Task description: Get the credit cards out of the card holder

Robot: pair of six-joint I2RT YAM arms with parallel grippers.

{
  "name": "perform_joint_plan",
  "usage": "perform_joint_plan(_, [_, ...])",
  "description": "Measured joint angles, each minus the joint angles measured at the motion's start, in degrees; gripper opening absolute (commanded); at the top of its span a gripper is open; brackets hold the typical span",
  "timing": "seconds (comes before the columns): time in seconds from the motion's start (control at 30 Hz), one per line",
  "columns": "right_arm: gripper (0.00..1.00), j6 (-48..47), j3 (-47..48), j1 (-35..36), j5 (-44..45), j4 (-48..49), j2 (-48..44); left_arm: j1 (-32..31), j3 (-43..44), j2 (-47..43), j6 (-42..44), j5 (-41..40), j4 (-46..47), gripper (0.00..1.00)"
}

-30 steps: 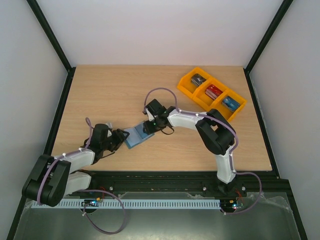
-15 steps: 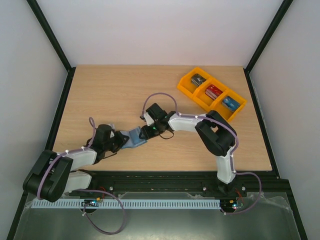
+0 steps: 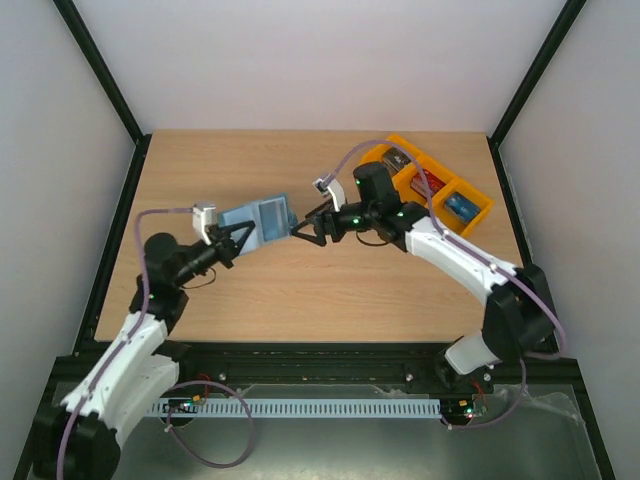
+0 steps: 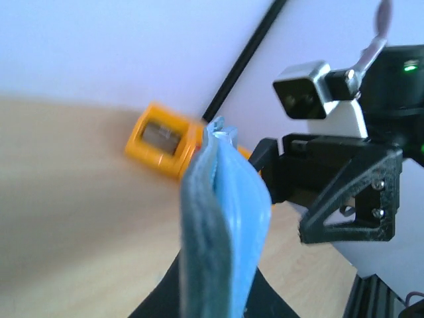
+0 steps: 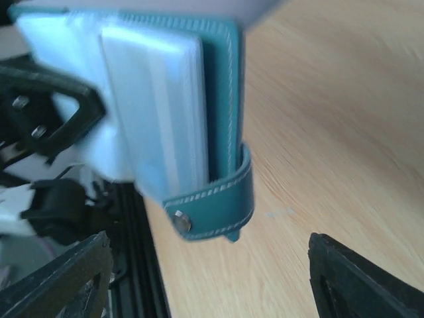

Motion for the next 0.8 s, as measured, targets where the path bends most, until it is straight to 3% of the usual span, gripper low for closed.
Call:
perform_joint_plan(0.23, [0.8,-3.3,0.6,1.3,-5.2,4.5,-9.2,3.1,6.7,-11.7,10.2,9.4,-2.8,0.02])
perform_joint_plan(0.5, [0.59,-4.0,0.8,6.6,-2.7,9.2,-10.1,4.3,7.8,-16.2,8.5,13.4,-1.7,0.02])
perform_joint_plan(0.7, [0.65,-5.6,1.8,6.7,-1.9,9.1,-10.1,4.8,7.8,-17.3,9.4,15.4,-1.0,0.02])
perform_joint_plan(0.8, [0.62,-8.5,3.8,6.7,-1.6,6.7,-10.6,5.3,7.8,-17.9,10.7,16.3,-1.1,0.02])
